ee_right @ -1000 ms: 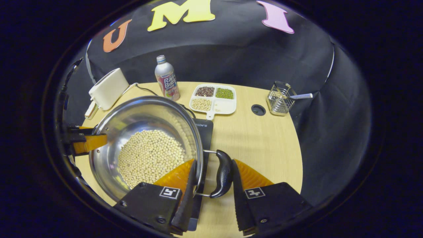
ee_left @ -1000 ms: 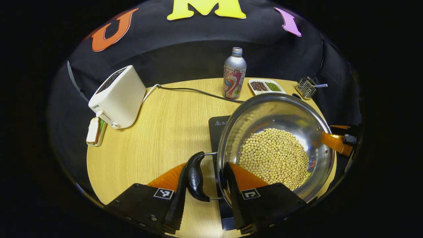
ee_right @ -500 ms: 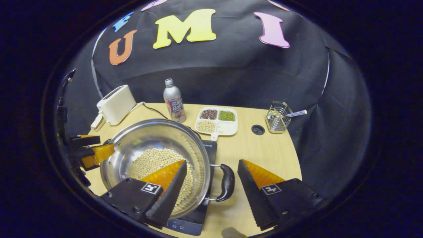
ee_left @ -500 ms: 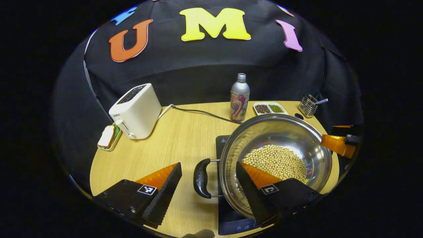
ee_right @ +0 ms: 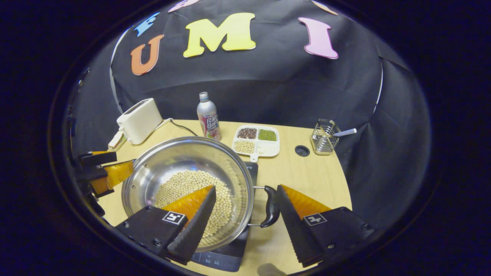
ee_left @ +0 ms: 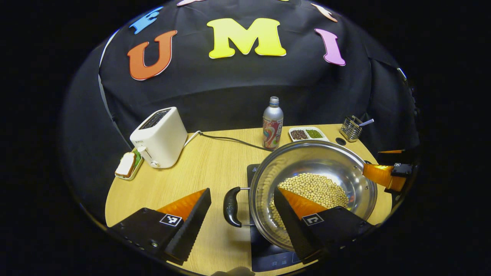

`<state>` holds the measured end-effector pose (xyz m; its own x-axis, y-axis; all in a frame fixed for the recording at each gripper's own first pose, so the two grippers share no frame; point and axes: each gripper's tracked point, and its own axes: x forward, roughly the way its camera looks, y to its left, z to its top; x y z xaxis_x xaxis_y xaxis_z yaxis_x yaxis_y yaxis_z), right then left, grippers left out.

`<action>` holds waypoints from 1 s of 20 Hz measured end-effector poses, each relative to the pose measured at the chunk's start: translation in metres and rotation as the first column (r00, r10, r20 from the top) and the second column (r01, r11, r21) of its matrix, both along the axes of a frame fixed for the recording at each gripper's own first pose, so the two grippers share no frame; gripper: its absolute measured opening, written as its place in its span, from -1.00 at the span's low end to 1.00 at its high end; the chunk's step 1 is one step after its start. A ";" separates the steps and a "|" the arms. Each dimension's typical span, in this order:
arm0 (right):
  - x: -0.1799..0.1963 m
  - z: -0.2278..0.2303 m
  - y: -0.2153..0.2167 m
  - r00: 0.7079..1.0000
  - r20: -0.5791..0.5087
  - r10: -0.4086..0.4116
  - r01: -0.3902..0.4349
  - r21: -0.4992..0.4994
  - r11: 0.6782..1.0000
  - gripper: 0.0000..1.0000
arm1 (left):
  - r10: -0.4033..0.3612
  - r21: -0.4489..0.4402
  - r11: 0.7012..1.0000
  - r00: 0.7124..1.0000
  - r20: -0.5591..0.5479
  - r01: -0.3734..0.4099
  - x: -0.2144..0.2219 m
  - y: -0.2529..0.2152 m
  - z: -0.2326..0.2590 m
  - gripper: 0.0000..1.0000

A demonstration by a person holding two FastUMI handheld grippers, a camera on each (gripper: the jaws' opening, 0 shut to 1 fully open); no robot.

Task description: First push the handle of the pot to place it horizontally, then grasp the pot with both hands and set it on the induction cooktop.

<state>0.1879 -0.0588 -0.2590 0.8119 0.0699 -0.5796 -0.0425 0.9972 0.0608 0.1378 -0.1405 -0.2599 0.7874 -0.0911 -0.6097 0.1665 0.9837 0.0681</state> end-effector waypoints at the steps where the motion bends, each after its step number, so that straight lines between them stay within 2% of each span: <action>1: -0.002 0.004 0.000 1.000 0.012 -0.001 0.001 -0.002 1.000 0.94 | 0.000 0.001 1.000 1.000 0.006 0.000 -0.002 0.001 0.004 0.95; 2: -0.004 0.009 0.000 1.000 0.024 -0.002 0.002 -0.005 1.000 1.00 | 0.000 0.002 1.000 1.000 0.014 0.000 -0.004 0.002 0.008 0.95; 3: -0.008 0.012 0.003 0.999 0.034 0.002 -0.002 -0.010 1.000 0.94 | -0.001 0.002 1.000 1.000 0.024 0.001 -0.004 0.004 0.012 0.95; 7: -0.021 0.042 0.018 0.996 0.083 0.025 -0.023 -0.023 0.999 0.94 | -0.011 -0.017 1.000 0.997 0.077 0.013 -0.009 0.008 0.039 0.95; 11: -0.036 0.103 0.044 0.977 0.208 0.039 -0.034 -0.029 0.999 0.94 | -0.009 -0.051 0.999 0.983 0.185 0.018 -0.019 0.019 0.090 0.94; 15: -0.065 0.169 0.074 0.942 0.330 0.060 -0.055 -0.026 0.998 0.94 | -0.023 -0.007 1.000 0.946 0.323 0.027 -0.037 0.050 0.152 0.94; 16: -0.073 0.186 0.081 0.931 0.360 0.060 -0.055 -0.023 0.998 1.00 | -0.026 -0.005 1.000 0.935 0.355 0.030 -0.043 0.058 0.169 0.94; 18: -0.091 0.223 0.092 0.901 0.431 0.053 -0.050 -0.019 0.999 0.94 | -0.014 -0.017 1.000 0.914 0.405 0.023 -0.054 0.075 0.198 0.94; 20: -0.116 0.266 0.102 0.854 0.519 0.031 -0.037 0.001 0.999 0.95 | 0.011 -0.037 0.999 0.897 0.442 0.006 -0.067 0.096 0.224 0.94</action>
<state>0.0723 0.0436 0.0071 0.9915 0.1071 -0.0743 -0.1051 0.9940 0.0309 0.0706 -0.0443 -0.0357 0.9753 -0.1038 -0.1948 0.1247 0.9873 0.0983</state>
